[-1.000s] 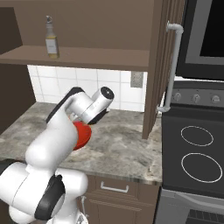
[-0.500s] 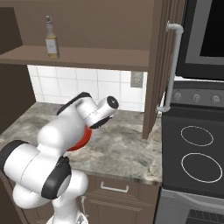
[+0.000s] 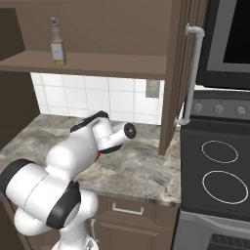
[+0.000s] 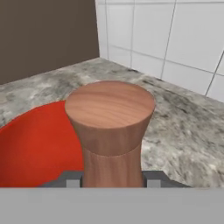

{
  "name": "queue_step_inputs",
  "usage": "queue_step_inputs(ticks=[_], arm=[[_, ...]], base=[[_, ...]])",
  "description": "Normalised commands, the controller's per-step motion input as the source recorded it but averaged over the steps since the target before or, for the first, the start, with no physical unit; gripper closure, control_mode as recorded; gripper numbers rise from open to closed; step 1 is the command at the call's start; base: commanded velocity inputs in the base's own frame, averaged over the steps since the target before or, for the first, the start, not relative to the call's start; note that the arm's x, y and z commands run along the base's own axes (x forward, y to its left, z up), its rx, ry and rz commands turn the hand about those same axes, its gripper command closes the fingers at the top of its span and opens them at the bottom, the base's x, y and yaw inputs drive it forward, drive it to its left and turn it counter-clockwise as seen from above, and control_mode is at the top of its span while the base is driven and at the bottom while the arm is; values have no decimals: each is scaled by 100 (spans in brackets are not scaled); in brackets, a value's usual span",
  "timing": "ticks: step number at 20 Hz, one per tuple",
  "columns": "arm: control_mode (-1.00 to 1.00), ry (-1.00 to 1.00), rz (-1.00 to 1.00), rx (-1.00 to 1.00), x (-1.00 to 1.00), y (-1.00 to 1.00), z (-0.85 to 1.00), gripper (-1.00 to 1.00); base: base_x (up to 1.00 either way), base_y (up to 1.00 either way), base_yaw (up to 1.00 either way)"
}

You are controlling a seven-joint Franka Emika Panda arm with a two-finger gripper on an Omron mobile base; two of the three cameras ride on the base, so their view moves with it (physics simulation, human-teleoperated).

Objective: Retrieve the bottle and the shaker from the cabinet and place them next to the mixing bowl on the counter. Then add garlic from the fridge to the mixing bowl.

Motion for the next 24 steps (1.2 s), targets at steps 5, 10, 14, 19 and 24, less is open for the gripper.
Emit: queue_step_inputs(ticks=[5,10,14,19,24], arm=[[-100,-11,1,1,0,-3,-17,100],[-100,1,11,0,0,-31,0,100],[-100,0,17,0,0,-33,0,100],[-100,3,17,0,0,-19,0,100],[-100,7,15,0,0,0,0,100]], base=[[0,0,0],[0,0,0],[0,0,0],[0,0,0],[0,0,0]])
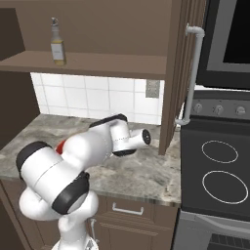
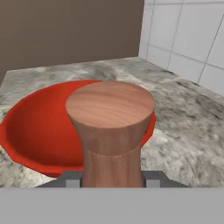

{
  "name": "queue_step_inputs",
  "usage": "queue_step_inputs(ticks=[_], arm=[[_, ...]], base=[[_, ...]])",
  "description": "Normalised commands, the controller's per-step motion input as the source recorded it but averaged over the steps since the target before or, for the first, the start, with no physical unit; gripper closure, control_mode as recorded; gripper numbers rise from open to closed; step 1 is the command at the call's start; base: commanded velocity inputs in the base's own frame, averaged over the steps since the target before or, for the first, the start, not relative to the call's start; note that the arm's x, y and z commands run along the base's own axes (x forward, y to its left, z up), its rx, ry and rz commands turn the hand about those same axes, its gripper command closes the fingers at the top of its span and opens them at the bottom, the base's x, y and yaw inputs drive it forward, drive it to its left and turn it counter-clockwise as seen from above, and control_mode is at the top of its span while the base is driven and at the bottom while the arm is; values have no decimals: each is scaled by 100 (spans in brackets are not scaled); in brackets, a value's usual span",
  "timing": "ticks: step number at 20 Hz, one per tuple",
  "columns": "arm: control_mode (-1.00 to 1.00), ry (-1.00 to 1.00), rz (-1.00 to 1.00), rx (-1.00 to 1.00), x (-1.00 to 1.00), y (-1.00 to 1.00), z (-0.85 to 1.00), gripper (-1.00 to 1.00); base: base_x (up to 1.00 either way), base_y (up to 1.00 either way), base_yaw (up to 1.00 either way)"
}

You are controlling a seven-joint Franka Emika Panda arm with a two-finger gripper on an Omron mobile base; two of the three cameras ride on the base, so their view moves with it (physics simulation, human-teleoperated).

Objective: Retrieve the bottle and the shaker from the cabinet and place them next to the mixing bowl on the counter. Then add garlic from the fridge to the mixing bowl.

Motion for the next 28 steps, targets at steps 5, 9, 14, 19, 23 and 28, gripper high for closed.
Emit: queue_step_inputs(ticks=[5,9,14,19,23,28], arm=[[-100,3,3,0,0,4,-10,100],[-100,0,0,0,0,8,-41,100],[-100,0,0,0,1,0,-51,100],[-100,0,0,0,15,0,-45,100],[-100,0,0,0,17,0,-37,100],[-100,0,0,0,15,0,-21,100]], base=[[0,0,0],[0,0,0],[0,0,0],[0,0,0],[0,0,0],[0,0,0]])
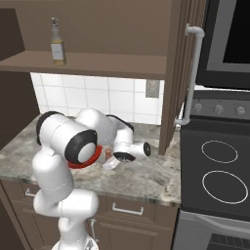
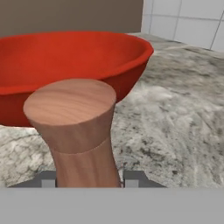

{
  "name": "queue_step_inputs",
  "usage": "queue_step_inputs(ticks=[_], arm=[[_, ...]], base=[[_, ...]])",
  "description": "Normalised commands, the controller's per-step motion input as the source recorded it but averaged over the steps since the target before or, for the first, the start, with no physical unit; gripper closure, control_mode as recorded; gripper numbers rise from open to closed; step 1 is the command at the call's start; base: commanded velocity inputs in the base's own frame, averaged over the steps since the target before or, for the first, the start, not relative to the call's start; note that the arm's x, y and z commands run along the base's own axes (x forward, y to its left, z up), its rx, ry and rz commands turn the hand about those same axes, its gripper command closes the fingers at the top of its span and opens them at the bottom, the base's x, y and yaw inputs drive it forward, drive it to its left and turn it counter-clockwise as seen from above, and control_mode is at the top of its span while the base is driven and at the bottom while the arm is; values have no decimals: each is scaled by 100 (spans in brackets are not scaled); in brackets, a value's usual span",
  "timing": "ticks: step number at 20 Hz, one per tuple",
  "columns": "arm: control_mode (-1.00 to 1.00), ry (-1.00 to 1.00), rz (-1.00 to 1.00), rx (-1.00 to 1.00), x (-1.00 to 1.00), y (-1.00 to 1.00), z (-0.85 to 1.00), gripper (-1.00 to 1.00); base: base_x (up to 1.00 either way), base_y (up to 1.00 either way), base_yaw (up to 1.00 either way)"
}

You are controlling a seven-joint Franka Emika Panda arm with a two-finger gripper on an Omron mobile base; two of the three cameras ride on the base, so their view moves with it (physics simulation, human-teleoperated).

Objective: Retrieve the bottle and the shaker from the cabinet and place them next to the mixing bowl on the counter. Then add garlic from the fridge to the mixing bowl.

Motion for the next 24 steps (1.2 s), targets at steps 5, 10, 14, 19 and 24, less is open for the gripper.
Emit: queue_step_inputs(ticks=[5,10,14,19,24], arm=[[-100,0,0,0,10,0,-20,100],[-100,1,0,0,0,0,0,100],[-100,0,0,0,0,0,0,-100],[-100,0,0,0,0,0,0,-100],[-100,0,0,0,0,0,0,-100]], base=[[0,0,0],[0,0,0],[0,0,0],[0,0,0],[0,0,0]])
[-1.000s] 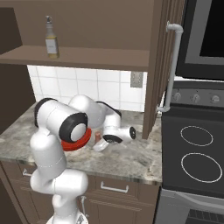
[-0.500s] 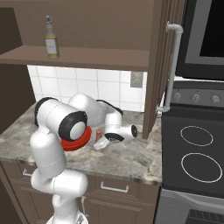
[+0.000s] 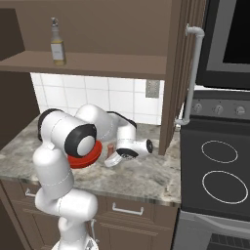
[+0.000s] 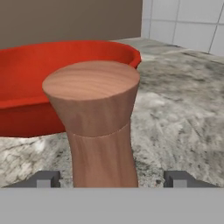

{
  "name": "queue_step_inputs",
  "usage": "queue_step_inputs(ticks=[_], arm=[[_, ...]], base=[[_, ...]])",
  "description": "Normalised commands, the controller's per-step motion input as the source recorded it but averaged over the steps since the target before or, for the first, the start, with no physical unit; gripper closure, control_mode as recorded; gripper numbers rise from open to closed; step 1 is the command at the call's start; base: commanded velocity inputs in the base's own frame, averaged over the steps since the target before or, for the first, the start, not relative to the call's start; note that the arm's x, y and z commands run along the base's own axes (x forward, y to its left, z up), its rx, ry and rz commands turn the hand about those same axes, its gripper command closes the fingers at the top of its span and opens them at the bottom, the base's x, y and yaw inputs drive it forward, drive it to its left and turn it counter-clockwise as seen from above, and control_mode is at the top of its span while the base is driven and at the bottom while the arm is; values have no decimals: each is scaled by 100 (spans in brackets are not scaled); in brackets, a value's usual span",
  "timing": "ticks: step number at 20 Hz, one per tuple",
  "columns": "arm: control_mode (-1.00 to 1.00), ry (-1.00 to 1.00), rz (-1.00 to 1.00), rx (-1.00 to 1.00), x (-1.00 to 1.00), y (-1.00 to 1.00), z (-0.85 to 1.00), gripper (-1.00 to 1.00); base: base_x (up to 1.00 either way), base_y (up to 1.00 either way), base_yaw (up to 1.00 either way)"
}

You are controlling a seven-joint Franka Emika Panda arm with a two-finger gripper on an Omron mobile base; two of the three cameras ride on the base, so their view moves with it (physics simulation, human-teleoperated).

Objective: Retrieve the bottle and the shaker from the cabinet and place them next to the mixing bowl on the counter. Then add garlic from the fridge to the mixing bowl.

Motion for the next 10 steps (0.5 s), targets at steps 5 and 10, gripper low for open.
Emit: queue_step_inputs(ticks=[5,10], arm=[[-100,-1,0,0,-9,0,0,-100],[-100,-7,0,0,-9,0,3,-100]], base=[[0,0,0],[0,0,0]])
